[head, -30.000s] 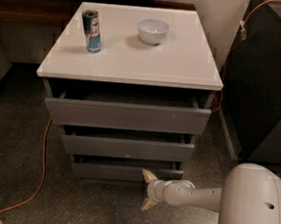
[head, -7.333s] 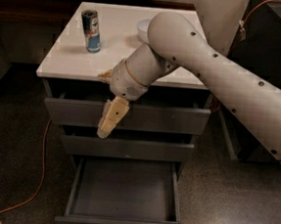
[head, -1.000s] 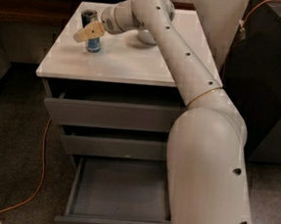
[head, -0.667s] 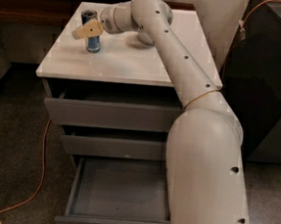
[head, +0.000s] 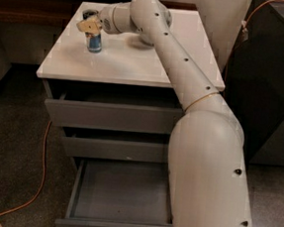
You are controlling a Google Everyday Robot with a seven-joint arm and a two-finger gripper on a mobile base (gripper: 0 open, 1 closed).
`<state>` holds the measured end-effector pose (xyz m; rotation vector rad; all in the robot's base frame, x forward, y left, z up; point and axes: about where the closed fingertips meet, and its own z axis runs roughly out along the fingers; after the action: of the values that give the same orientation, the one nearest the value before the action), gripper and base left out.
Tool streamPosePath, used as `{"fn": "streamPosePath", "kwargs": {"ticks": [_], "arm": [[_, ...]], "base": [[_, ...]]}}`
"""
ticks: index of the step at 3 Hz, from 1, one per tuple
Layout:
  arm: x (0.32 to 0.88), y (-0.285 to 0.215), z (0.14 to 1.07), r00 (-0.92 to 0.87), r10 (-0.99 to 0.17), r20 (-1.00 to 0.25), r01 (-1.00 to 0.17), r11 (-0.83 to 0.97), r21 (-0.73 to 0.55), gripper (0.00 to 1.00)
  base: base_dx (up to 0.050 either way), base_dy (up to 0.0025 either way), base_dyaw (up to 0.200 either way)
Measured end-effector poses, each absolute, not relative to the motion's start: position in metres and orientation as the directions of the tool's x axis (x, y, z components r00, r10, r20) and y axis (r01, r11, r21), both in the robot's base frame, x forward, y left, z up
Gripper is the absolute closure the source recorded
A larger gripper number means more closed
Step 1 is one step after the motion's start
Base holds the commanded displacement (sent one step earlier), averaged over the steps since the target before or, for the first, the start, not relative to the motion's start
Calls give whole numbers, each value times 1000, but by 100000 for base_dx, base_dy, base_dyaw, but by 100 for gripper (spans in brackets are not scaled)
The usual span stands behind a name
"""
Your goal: Place redbull can into bottom drawer
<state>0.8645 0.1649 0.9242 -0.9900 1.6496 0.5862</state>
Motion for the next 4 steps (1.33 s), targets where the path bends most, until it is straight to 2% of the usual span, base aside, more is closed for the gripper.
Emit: {"fn": "streamPosePath", "kwargs": {"ticks": [2,3,4], "arm": [[835,170,942,-55,-275,-960,-866,491,-91,88],[805,173,952,-61,-244,-968,-895,442,-55,100],[767,175,957,-83,-223,-971,-925,381,-9,100]], "base": [[0,0,0],[0,0,0],[0,0,0]]}}
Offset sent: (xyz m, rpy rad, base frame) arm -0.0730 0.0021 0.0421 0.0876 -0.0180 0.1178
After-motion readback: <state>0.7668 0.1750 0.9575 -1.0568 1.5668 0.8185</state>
